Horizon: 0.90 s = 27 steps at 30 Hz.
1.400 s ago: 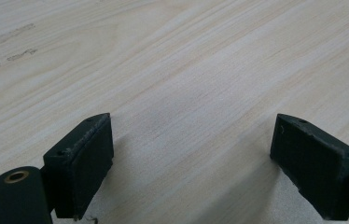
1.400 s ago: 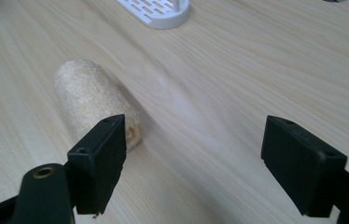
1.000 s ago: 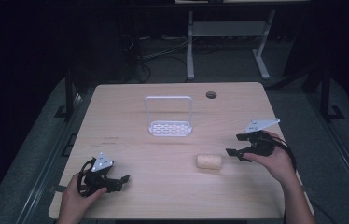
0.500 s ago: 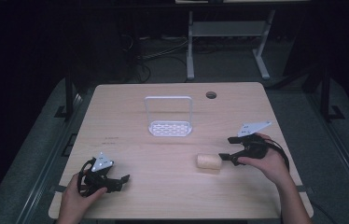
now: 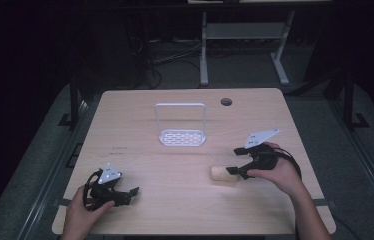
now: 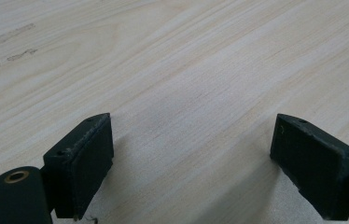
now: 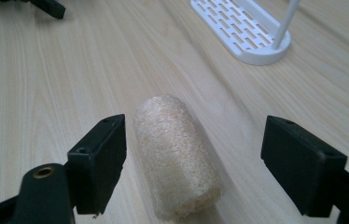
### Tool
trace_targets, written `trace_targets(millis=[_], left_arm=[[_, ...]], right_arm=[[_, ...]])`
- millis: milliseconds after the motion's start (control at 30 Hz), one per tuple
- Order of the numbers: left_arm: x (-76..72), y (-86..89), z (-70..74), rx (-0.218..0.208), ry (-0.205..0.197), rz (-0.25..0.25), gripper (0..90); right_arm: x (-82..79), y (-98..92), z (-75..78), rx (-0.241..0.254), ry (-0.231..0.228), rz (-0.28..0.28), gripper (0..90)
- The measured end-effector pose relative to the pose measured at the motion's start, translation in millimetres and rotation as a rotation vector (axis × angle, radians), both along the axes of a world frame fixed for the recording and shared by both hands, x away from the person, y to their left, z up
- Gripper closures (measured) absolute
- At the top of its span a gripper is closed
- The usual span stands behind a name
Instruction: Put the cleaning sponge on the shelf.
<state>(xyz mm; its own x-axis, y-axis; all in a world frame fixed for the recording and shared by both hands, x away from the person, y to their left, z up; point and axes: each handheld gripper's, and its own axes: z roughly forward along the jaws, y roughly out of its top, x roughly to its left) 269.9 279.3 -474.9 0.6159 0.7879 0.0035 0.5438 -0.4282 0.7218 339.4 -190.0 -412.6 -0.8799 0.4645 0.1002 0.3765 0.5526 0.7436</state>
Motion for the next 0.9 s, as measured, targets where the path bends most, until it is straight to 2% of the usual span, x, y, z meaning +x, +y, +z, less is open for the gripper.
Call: trace_targets(millis=[400, 900], left_arm=[[0.1, -0.1, -0.2, -0.002, -0.002, 0.000, 12.8], [0.1, 0.0, -0.1, -0.001, -0.002, 0.000, 12.8]], right_arm=[[9.7, 14.1, -5.0, -0.013, 0.026, 0.061, 22.0], [11.5, 24.6, -15.5, -0.075, 0.043, 0.095, 22.3]])
